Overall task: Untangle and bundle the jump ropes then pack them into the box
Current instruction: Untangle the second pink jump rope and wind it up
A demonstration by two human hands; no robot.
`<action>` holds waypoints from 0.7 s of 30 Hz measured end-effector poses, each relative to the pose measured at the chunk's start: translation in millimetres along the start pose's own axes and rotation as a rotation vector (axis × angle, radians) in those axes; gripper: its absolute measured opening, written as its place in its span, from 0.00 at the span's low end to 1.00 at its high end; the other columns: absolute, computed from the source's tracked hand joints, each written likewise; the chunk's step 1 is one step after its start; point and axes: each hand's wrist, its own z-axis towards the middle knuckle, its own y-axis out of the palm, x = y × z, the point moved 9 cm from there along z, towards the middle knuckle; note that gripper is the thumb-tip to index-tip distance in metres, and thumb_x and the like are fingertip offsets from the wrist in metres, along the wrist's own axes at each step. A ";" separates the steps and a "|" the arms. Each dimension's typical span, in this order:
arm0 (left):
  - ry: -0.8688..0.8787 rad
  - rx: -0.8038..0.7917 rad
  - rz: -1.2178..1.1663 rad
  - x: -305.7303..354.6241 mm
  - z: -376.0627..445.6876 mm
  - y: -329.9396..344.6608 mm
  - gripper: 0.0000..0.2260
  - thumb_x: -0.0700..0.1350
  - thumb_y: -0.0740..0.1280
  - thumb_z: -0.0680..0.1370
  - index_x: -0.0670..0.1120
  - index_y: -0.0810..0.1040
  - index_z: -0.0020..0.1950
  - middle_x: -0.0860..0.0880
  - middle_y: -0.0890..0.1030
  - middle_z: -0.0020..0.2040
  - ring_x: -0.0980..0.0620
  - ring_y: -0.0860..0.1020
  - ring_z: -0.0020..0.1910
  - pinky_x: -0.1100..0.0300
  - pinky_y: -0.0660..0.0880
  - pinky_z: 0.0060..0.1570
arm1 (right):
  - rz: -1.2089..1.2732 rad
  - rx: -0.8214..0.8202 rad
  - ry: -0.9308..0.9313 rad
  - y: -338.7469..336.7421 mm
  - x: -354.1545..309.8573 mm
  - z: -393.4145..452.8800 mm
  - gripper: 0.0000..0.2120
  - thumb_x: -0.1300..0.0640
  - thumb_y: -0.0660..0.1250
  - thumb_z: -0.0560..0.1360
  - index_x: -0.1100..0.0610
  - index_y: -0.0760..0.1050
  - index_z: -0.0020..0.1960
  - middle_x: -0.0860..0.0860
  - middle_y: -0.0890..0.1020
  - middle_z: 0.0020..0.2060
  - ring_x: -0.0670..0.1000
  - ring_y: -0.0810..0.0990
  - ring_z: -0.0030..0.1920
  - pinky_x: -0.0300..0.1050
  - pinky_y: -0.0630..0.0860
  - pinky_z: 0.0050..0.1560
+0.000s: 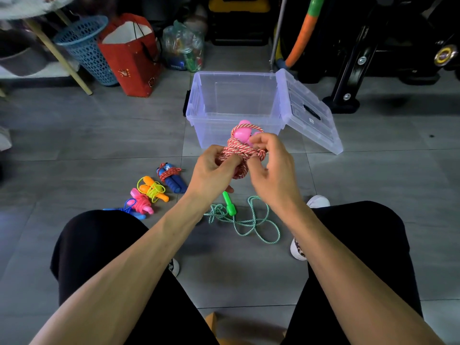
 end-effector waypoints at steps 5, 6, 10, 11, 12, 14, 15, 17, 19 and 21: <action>-0.017 -0.018 0.047 -1.4 6.1 -4.7 0.06 0.45 0.67 0.76 0.43 0.79 0.49 0.40 0.83 0.42 0.51 0.79 0.33 0.55 0.78 0.28 | 0.209 -0.179 0.167 8.0 9.3 1.3 0.16 0.60 0.61 0.71 0.46 0.74 0.56 0.48 0.80 0.52 0.45 0.78 0.57 0.52 0.76 0.56; -0.015 -0.020 0.046 -1.6 6.9 -5.5 0.06 0.45 0.67 0.76 0.43 0.79 0.49 0.39 0.83 0.43 0.51 0.78 0.33 0.56 0.78 0.28 | 0.223 -0.220 0.190 8.7 10.7 2.5 0.17 0.60 0.61 0.71 0.48 0.75 0.57 0.49 0.80 0.51 0.45 0.78 0.55 0.50 0.76 0.56; -0.012 -0.035 0.058 -3.0 6.6 -6.7 0.07 0.44 0.67 0.76 0.43 0.79 0.50 0.37 0.83 0.44 0.50 0.78 0.34 0.56 0.77 0.27 | 0.335 -0.396 0.245 14.3 9.3 4.7 0.15 0.63 0.63 0.69 0.53 0.76 0.54 0.50 0.80 0.44 0.41 0.79 0.44 0.37 0.75 0.52; -0.014 -0.041 0.055 -3.5 6.2 -6.7 0.07 0.44 0.67 0.75 0.43 0.79 0.50 0.37 0.83 0.45 0.50 0.78 0.34 0.56 0.77 0.27 | 0.358 -0.422 0.256 15.8 9.3 3.3 0.15 0.63 0.63 0.68 0.52 0.76 0.53 0.50 0.80 0.43 0.42 0.79 0.44 0.37 0.75 0.52; -0.016 -0.048 0.052 -4.1 6.2 -6.3 0.08 0.45 0.68 0.75 0.43 0.79 0.50 0.37 0.83 0.45 0.49 0.78 0.34 0.56 0.77 0.27 | 0.373 -0.440 0.266 16.5 9.6 1.7 0.16 0.63 0.63 0.67 0.52 0.76 0.52 0.50 0.80 0.43 0.44 0.79 0.45 0.38 0.74 0.52; -0.022 -0.064 0.047 -5.1 5.5 -5.4 0.10 0.47 0.68 0.73 0.43 0.79 0.50 0.37 0.83 0.45 0.48 0.78 0.34 0.56 0.77 0.28 | 0.375 -0.476 0.261 17.6 9.2 -0.7 0.19 0.64 0.64 0.63 0.51 0.76 0.52 0.50 0.80 0.44 0.45 0.77 0.46 0.40 0.73 0.52; -0.024 -0.073 0.047 -5.1 4.7 -4.4 0.10 0.47 0.68 0.74 0.42 0.79 0.51 0.37 0.82 0.45 0.48 0.78 0.34 0.56 0.77 0.28 | 0.361 -0.492 0.243 18.0 8.0 -1.5 0.20 0.64 0.65 0.62 0.49 0.76 0.52 0.49 0.79 0.45 0.45 0.77 0.47 0.41 0.73 0.52; -0.027 -0.095 0.047 -5.5 3.1 -1.0 0.10 0.47 0.68 0.74 0.42 0.78 0.51 0.37 0.82 0.43 0.47 0.78 0.32 0.56 0.77 0.28 | 0.284 -0.485 0.189 17.2 6.4 -1.1 0.20 0.63 0.67 0.61 0.47 0.75 0.50 0.47 0.78 0.45 0.45 0.76 0.47 0.42 0.72 0.53; -0.046 -0.119 0.046 -6.7 1.6 2.8 0.10 0.47 0.68 0.75 0.42 0.78 0.51 0.40 0.82 0.40 0.46 0.78 0.31 0.56 0.78 0.28 | 0.192 -0.421 0.140 13.6 4.7 1.0 0.18 0.64 0.67 0.63 0.46 0.74 0.48 0.45 0.78 0.44 0.44 0.75 0.47 0.38 0.70 0.50; -0.080 -0.139 0.020 -9.1 1.0 5.2 0.10 0.46 0.68 0.76 0.42 0.78 0.52 0.44 0.81 0.39 0.45 0.78 0.31 0.56 0.77 0.28 | 0.104 -0.339 0.094 9.0 0.4 0.9 0.17 0.66 0.69 0.66 0.45 0.74 0.46 0.45 0.79 0.45 0.46 0.76 0.50 0.37 0.70 0.50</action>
